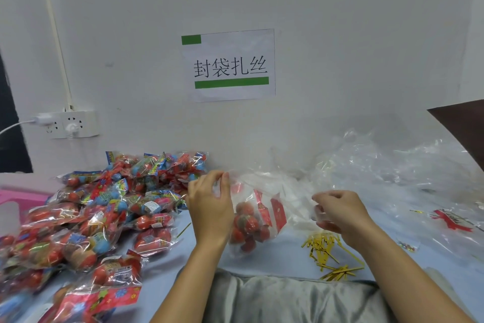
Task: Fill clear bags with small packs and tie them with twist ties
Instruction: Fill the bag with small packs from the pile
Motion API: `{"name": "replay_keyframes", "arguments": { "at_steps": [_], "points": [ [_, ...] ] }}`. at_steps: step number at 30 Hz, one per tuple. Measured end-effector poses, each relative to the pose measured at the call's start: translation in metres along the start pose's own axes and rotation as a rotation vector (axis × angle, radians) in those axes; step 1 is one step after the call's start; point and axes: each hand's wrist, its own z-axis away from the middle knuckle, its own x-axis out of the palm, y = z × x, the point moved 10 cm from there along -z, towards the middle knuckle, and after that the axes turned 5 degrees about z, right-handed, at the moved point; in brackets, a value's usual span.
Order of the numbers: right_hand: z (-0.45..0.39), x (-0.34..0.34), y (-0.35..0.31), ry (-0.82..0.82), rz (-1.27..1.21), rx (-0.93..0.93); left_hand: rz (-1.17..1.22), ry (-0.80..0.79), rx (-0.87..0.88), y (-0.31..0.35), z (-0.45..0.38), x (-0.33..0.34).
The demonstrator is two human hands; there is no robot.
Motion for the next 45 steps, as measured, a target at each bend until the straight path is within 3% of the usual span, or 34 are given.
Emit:
{"name": "replay_keyframes", "arguments": {
  "at_steps": [4, 9, 11, 15, 17, 22, 27, 30, 33, 35, 38, 42, 45],
  "points": [
    [0.002, -0.005, 0.001, -0.004, -0.143, 0.069, -0.001, -0.069, -0.172, -0.018, 0.0, 0.01],
    [0.003, -0.019, 0.005, 0.108, -0.311, 0.132, -0.058, -0.023, -0.344, -0.036, 0.002, 0.0],
    [0.003, -0.024, 0.005, 0.147, -0.366, 0.125, 0.004, -0.161, -0.486, -0.05, 0.008, 0.014],
    [0.004, -0.032, -0.005, 0.223, -0.188, 0.034, 0.018, -0.635, -0.674, -0.06, 0.049, 0.058],
    [0.009, -0.041, -0.016, 0.331, -0.058, -0.052, 0.031, -0.768, -0.629, -0.055, 0.064, 0.073],
    [0.042, -0.059, -0.064, 0.632, 0.187, -0.373, 0.084, -0.857, -0.575, -0.051, 0.075, 0.087],
    [0.091, -0.038, -0.11, 0.705, 0.306, -0.855, 0.049, -0.799, -0.547, -0.048, 0.064, 0.08],
    [0.109, -0.006, -0.122, 0.525, 0.264, -1.064, -0.102, -0.565, -0.449, -0.052, 0.037, 0.053],
    [0.111, 0.048, -0.115, 0.123, 0.21, -1.063, -0.115, -0.293, -0.462, -0.059, 0.015, 0.02],
    [0.105, 0.087, -0.094, -0.146, 0.297, -0.949, 0.081, -0.136, -0.654, -0.076, 0.013, 0.004],
    [0.09, 0.123, -0.047, -0.434, 0.515, -0.735, 0.468, -0.057, -1.016, -0.097, 0.033, 0.012],
    [0.08, 0.133, -0.014, -0.559, 0.695, -0.616, 0.736, 0.002, -1.255, -0.11, 0.058, 0.024],
    [0.08, 0.133, -0.011, -0.578, 0.705, -0.588, 0.93, 0.166, -1.332, -0.121, 0.061, 0.017]
  ]
}}
